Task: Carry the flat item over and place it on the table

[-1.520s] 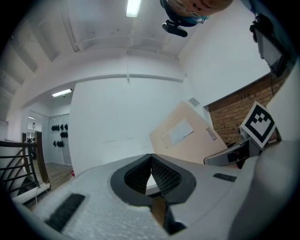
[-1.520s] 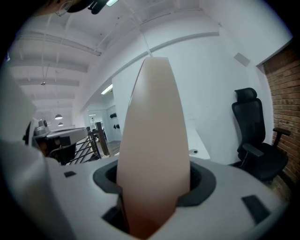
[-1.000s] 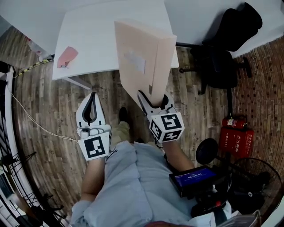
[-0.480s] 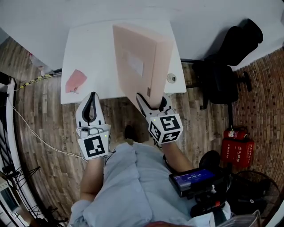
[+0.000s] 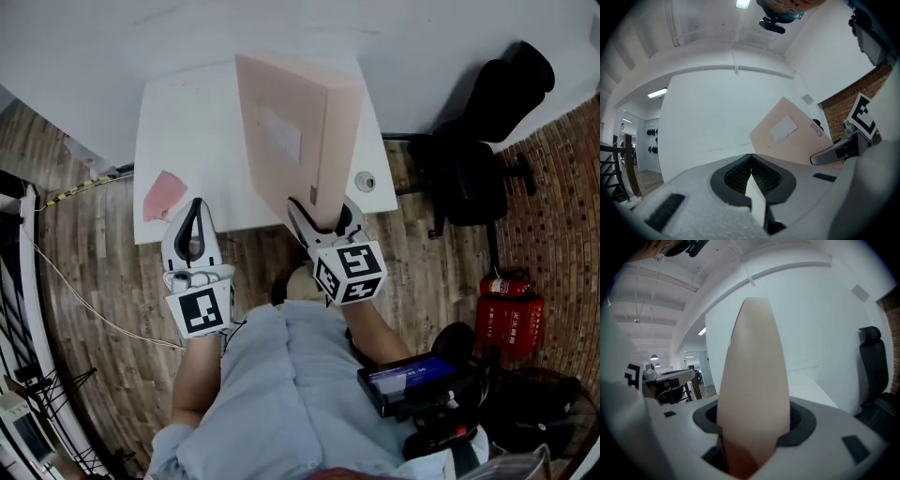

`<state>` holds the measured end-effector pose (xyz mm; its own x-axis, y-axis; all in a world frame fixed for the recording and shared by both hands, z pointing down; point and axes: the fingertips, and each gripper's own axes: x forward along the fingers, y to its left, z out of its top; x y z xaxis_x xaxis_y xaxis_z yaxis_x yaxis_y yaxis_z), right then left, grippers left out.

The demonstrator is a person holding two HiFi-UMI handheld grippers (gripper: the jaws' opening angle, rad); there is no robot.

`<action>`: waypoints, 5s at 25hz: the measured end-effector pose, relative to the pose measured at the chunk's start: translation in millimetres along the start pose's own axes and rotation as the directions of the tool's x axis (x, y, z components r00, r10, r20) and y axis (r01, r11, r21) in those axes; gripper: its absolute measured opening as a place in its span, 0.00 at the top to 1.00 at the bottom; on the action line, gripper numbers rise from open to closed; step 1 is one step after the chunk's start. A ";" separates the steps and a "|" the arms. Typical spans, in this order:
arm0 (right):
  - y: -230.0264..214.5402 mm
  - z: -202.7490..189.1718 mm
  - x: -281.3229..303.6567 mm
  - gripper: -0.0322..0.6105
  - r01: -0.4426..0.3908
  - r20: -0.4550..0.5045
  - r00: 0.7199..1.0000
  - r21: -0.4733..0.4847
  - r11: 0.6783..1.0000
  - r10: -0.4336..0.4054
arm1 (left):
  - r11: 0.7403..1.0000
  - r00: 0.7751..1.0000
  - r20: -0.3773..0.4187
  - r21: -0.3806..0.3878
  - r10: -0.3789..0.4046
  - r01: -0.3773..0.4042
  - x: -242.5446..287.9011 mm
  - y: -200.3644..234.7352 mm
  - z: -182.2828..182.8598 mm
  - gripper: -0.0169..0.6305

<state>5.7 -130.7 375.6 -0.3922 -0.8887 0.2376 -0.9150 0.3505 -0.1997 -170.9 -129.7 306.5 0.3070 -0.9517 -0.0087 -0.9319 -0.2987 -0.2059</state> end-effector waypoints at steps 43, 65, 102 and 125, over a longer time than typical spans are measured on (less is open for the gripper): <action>-92.0 34.5 202.7 0.52 -0.214 -0.112 0.969 0.080 0.974 0.222 | 0.986 0.977 -0.140 0.067 0.161 -0.153 188.3 27.8 -28.4 0.96; -37.4 -1.7 262.8 0.52 -0.271 -0.248 0.907 0.274 0.923 0.340 | 0.988 0.964 -0.214 0.025 0.154 -0.153 205.8 88.4 -77.8 0.96; -41.5 -63.5 311.5 0.50 -0.123 -0.317 0.762 0.785 0.607 0.565 | 0.988 0.949 -0.281 -0.024 0.142 -0.155 238.9 115.6 -117.5 0.96; -65.5 -99.4 321.9 0.47 -0.095 -0.240 0.736 0.889 0.448 0.633 | 0.991 0.945 -0.301 -0.012 0.124 -0.134 248.6 115.0 -120.1 0.96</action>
<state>-70.0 -410.4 559.6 -0.8903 -0.3614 0.2769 -0.2892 -0.0209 -0.9571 -225.0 -409.2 398.2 0.1161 -0.9584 0.2608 -0.9670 -0.1691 -0.1908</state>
